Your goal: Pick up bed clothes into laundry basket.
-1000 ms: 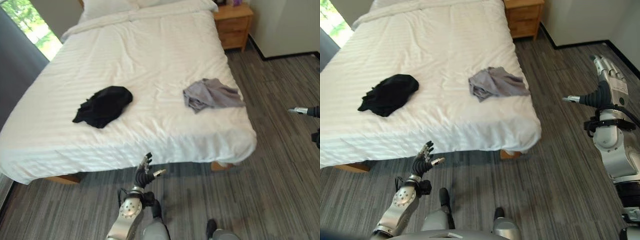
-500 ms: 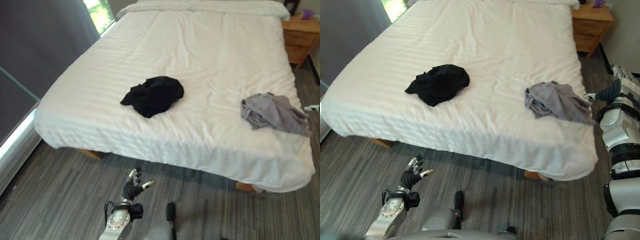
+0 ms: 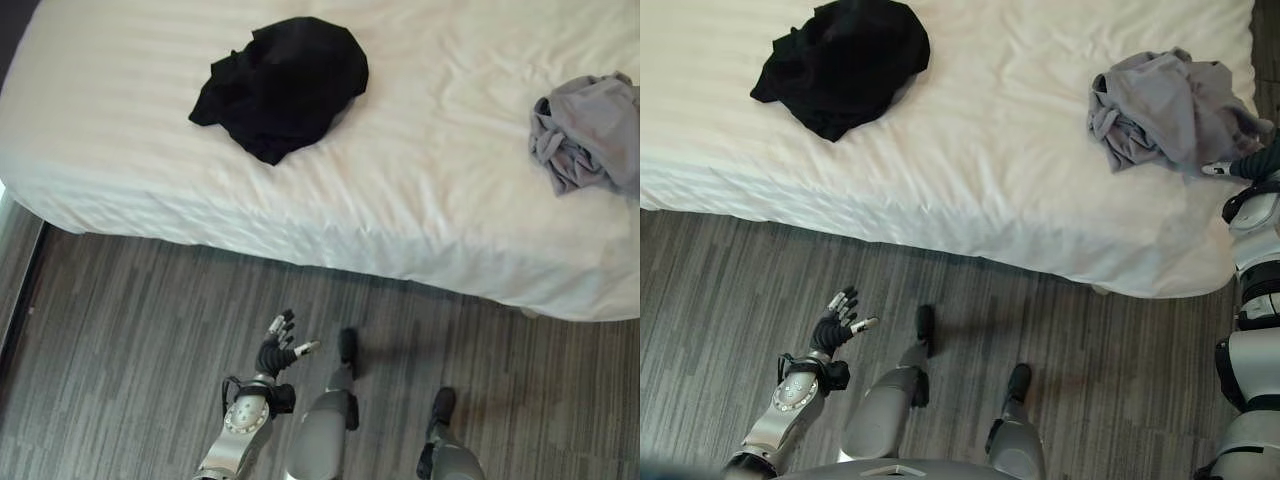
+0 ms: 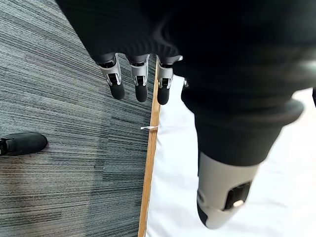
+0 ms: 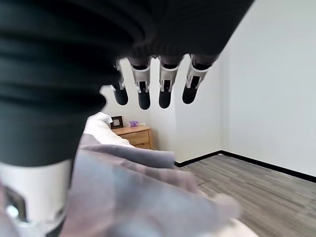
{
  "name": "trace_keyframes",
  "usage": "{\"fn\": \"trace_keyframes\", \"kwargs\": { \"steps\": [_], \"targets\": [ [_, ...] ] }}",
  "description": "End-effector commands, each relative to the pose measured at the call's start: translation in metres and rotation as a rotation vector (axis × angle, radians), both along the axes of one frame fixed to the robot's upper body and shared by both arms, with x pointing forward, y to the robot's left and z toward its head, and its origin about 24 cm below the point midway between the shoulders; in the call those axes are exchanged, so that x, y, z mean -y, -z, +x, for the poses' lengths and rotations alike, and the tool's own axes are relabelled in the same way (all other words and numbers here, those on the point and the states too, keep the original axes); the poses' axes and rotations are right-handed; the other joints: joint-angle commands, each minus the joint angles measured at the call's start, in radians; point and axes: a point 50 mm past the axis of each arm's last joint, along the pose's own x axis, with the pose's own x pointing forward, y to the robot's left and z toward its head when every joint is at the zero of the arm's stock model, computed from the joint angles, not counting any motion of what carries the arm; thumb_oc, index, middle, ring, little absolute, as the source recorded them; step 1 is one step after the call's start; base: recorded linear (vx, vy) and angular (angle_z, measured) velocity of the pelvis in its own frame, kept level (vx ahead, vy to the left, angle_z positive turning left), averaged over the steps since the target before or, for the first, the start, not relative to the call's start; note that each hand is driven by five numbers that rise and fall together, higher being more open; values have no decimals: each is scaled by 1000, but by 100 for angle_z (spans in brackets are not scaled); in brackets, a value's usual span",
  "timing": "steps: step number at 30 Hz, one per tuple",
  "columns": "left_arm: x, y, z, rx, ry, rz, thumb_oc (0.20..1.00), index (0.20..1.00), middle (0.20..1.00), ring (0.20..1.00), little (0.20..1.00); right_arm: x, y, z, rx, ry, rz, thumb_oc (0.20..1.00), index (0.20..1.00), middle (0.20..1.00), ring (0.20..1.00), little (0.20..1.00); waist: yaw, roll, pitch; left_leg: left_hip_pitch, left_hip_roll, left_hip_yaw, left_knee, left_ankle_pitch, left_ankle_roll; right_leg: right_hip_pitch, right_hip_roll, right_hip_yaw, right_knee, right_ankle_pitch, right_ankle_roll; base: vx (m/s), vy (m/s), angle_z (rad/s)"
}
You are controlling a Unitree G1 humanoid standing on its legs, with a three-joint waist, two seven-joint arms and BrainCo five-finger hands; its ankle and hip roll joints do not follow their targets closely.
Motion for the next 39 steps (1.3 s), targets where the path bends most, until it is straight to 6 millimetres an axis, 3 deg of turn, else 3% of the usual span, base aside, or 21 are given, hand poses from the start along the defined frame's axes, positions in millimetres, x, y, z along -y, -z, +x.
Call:
{"fn": "trace_keyframes", "kwargs": {
  "steps": [1,8,13,16,17,18,19,21,22,23,24,25,27,29,30,31,32,36,39],
  "targets": [
    [9,-9,11,72,32,-7,1000,1000,1000,1000,1000,3,-70,-16,192,21,-149,1000,1000,1000,1000,1000,34,-15,-4,22,106,12,6,-42,-183,8,-84,-18,13,27,73,65,24,8],
    [6,-16,18,105,18,-12,1000,1000,1000,1000,1000,8,-67,-17,203,24,-97,1000,1000,1000,1000,1000,56,-19,3,-12,80,7,6,-52,-176,-10,-112,-43,13,54,73,58,17,6],
    [5,-14,20,95,9,-15,1000,1000,1000,1000,1000,10,-42,-9,178,8,55,1000,1000,1000,1000,1000,87,-16,20,-51,70,15,6,-51,-171,-26,-127,-68,13,70,73,9,8,1],
    [0,-15,22,96,-3,-20,1000,1000,1000,1000,1000,11,-16,-3,113,-12,194,1000,1000,1000,1000,1000,101,-22,30,-49,59,17,7,-62,-163,-7,-135,-84,13,59,73,-15,-12,4],
    [-5,-17,23,101,-16,-17,1000,1000,1000,1000,1000,4,-6,5,89,-48,240,1000,1000,1000,1000,1000,115,-31,44,-42,58,32,11,-76,-153,5,-136,-116,13,77,73,-112,81,1],
    [-20,-21,22,106,-56,-8,1000,1000,1000,1000,1000,-11,-10,19,55,-105,233,200,200,200,200,200,157,-46,79,-9,62,66,22,-125,-142,-9,-142,-201,102,65,73,-109,81,-10],
    [-21,-21,22,107,-59,-9,1000,1000,1000,1000,1000,-12,-11,20,55,-108,232,200,200,200,200,200,156,-48,82,-6,61,69,23,-128,-141,-13,-146,-196,112,58,73,-88,139,-50],
    [-30,-17,18,81,-82,8,1000,1000,1000,1000,1000,-22,0,27,12,-156,247,200,200,200,200,200,149,-26,113,32,60,92,23,-141,-117,-117,-129,-206,297,44,73,7,193,-75],
    [-30,-15,17,68,-77,15,1000,1000,1000,1000,1000,-26,17,29,-12,-176,282,200,200,200,200,200,124,-12,123,61,60,93,23,-151,-108,-173,-93,-165,356,14,69,59,151,-46],
    [-28,-18,19,81,-76,14,1000,1000,1000,1000,1000,-26,38,25,-34,-192,330,200,200,200,200,200,87,-2,137,91,67,91,32,-141,-97,-245,-18,-110,377,6,43,176,25,-34],
    [-31,-22,21,103,-95,8,1000,1000,1000,1000,1000,-28,46,21,-44,-219,324,200,200,200,200,200,40,-5,145,124,61,72,50,-157,-96,-263,33,-54,343,-7,37,307,-37,-18],
    [-40,-27,23,124,-128,20,1000,1000,1000,1000,1000,-19,47,9,-51,-220,290,200,200,200,200,200,0,2,150,171,51,54,85,-188,-95,-251,37,-71,274,5,7,304,-44,19],
    [-45,-30,27,137,-156,34,1000,1000,1000,1000,1000,-15,49,-1,-31,-233,285,200,200,200,200,200,-19,-2,141,208,44,48,93,-209,-96,-232,44,-83,236,22,-8,229,-64,71],
    [-56,-43,38,185,-207,81,1000,1000,1000,1000,1000,-18,32,-11,64,-298,257,200,200,200,200,200,-61,-7,111,253,28,51,139,-259,-88,-186,26,-104,201,34,-14,172,-91,55],
    [-56,-43,38,184,-204,83,1000,1000,1000,1000,1000,-17,33,-13,64,-294,258,200,200,200,200,200,-59,-7,113,255,29,49,141,-261,-88,-181,26,-106,198,35,-14,245,-117,47],
    [-68,-47,41,191,-258,134,1000,1000,1000,1000,1000,-13,30,-30,149,-311,268,200,200,200,200,200,-96,-9,68,301,22,51,188,-287,-101,-88,41,-91,136,29,-38,281,-130,24],
    [-77,-53,43,211,-310,148,1000,1000,1000,1000,1000,-10,14,-38,224,-321,252,200,200,200,200,200,-109,-12,45,311,22,56,240,-295,-114,-47,41,-94,115,29,-42,355,-164,-8],
    [-98,-81,52,308,-435,239,1000,1000,1000,1000,1000,-16,-31,-62,466,-411,209,200,200,200,200,200,-140,-23,10,302,29,14,496,-236,-185,96,61,-71,33,25,-74,182,-62,-15],
    [-118,-99,57,341,-540,345,1000,1000,1000,1000,1000,-27,-39,-68,548,-474,207,200,200,200,200,200,-173,-24,-22,278,55,20,502,-242,-175,118,50,-39,22,14,-69,81,27,-66]
  ]
}}
